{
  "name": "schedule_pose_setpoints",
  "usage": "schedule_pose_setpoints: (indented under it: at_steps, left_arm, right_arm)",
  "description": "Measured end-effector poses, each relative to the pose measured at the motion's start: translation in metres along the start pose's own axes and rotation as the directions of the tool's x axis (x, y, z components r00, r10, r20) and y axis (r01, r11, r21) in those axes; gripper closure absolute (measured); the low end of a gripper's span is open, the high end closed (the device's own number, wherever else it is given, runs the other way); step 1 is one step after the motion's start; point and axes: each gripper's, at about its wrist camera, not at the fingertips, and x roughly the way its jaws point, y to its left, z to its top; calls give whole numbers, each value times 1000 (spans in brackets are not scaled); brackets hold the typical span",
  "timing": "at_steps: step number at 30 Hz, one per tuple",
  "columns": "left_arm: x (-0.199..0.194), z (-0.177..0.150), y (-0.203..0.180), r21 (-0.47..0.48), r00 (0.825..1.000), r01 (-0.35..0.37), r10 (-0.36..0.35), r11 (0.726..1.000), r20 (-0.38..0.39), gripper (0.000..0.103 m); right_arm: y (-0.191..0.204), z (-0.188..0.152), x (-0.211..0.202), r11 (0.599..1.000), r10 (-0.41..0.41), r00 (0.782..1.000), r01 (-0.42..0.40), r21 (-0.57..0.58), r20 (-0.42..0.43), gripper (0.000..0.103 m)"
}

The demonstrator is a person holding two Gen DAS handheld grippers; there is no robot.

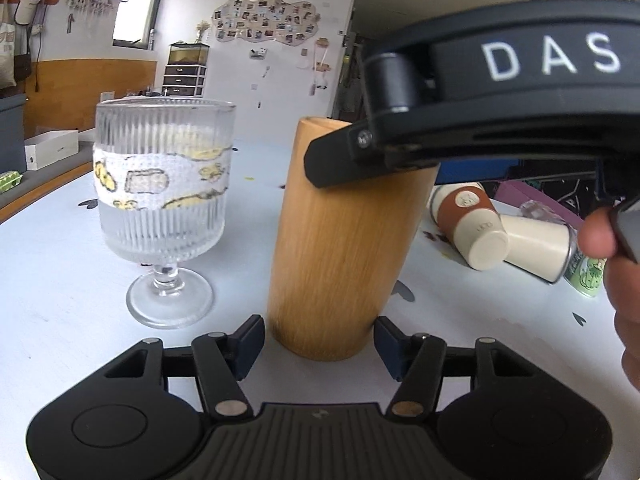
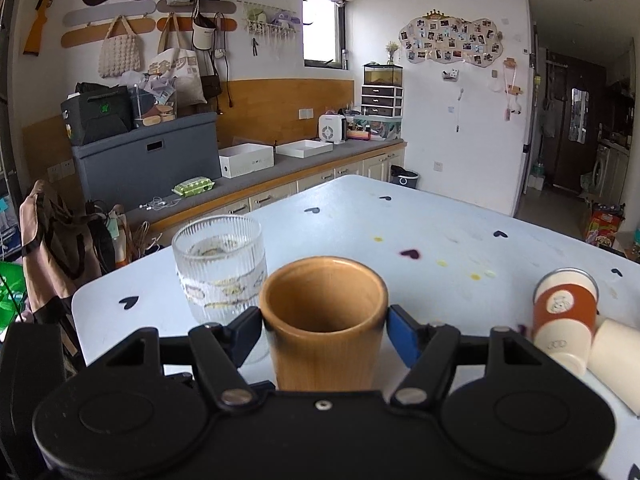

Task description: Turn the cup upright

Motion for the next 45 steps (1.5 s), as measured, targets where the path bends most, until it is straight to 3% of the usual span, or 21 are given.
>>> schedule_pose_setpoints:
  at_steps: [4,8,12,16,24,34,45]
  left_arm:
    - [-7,3,-6,22,1000,-11,11,1000,-6,41]
    - [-25,4,-14,49,1000,-16,16,999,8,40]
    - [-43,5,-23,60,999,-44,42,997,22,27]
    - [-62,5,-35,51,995,-93,91,994,37,13]
    - [-92,4,-64,73,989,-128,122,989,87,3]
    - [-114,-2,-87,88,980,-171,160,981,119,0]
    - [-123,-8,-95,112,977,-183,168,977,131,0]
  right_arm:
    - [0,1,4,1000,7,1000,-7,14,8,33]
    - [-7,1,-17,999,36,998,-37,34,44,19]
    - [-17,-3,-45,998,23,997,-28,58,76,18]
    - [-29,-19,-73,997,-29,994,22,68,102,6]
    - [-52,-54,-117,989,-132,984,122,88,119,4]
    - [-68,-83,-148,967,-245,963,233,104,113,0]
    - [-77,-104,-160,947,-302,950,288,140,84,0]
